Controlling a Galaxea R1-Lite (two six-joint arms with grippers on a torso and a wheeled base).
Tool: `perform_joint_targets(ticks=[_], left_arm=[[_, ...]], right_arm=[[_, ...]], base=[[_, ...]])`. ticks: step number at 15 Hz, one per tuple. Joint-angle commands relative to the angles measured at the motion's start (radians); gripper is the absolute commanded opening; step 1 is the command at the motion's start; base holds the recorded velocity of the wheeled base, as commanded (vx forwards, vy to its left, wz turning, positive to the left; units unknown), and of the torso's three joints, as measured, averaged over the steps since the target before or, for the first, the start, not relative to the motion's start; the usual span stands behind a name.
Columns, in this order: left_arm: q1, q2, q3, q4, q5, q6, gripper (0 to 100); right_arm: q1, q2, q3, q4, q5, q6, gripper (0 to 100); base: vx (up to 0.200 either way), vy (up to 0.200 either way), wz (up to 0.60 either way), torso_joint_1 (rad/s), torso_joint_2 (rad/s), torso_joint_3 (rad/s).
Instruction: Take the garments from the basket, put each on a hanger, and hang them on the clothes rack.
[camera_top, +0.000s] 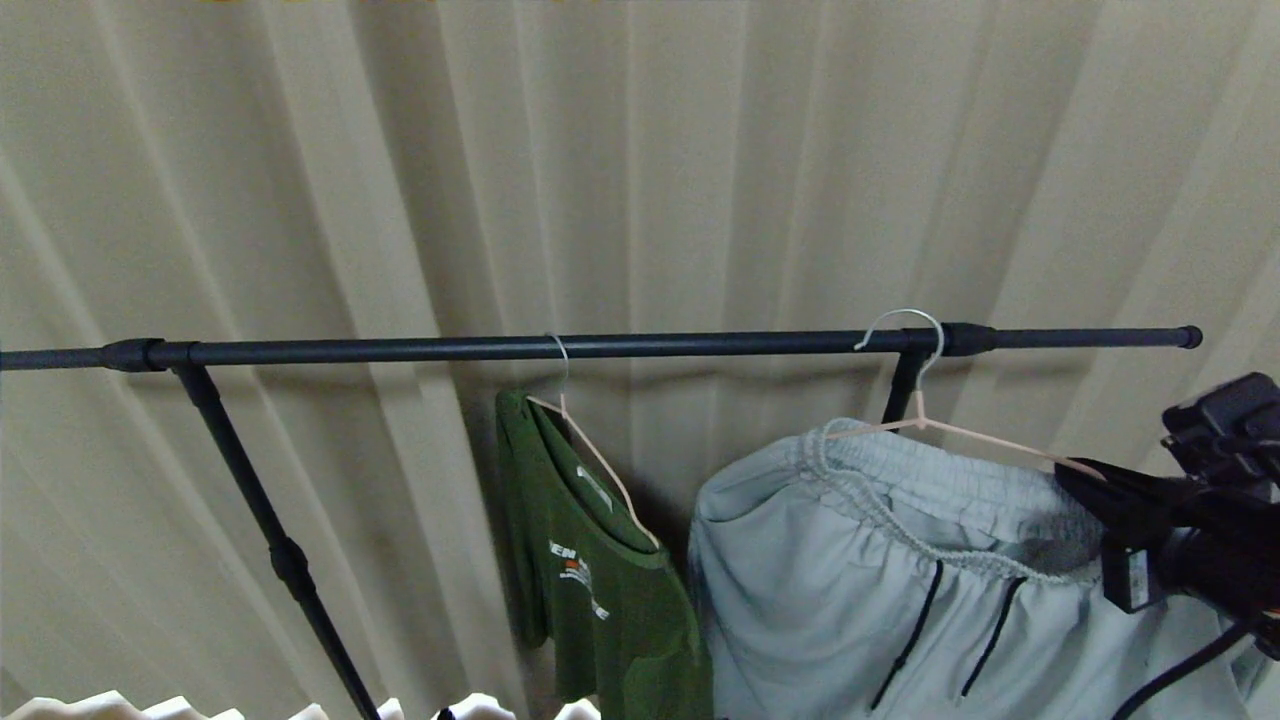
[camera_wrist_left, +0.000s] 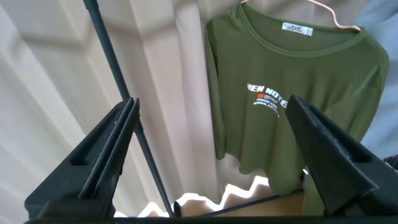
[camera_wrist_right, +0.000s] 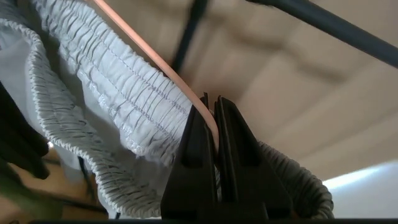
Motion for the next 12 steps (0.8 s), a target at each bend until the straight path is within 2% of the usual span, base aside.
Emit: perform_joint_targets(ticks=[1,5,12], left_arm=[[0.002,0.002,0.0,0.0,0.0,0.0,100],[0.0,0.002,0.0,0.0,0.0,0.002,100],[0.0,0.002,0.0,0.0,0.0,0.0,100]], right_arm=[[0.022,0.139,-0.067,-0.009,-0.003,0.001,0],[0.014,0.267,-0.156,-0.011,-0.006,0.006,0],[-0.036,0.382,-0.269,-0.011,-0.006,0.01,0]], base=[[0.0,0.0,0.0,0.0,0.0,0.0],[0.0,0.0,0.0,0.0,0.0,0.0],[0.0,0.0,0.0,0.0,0.0,0.0]])
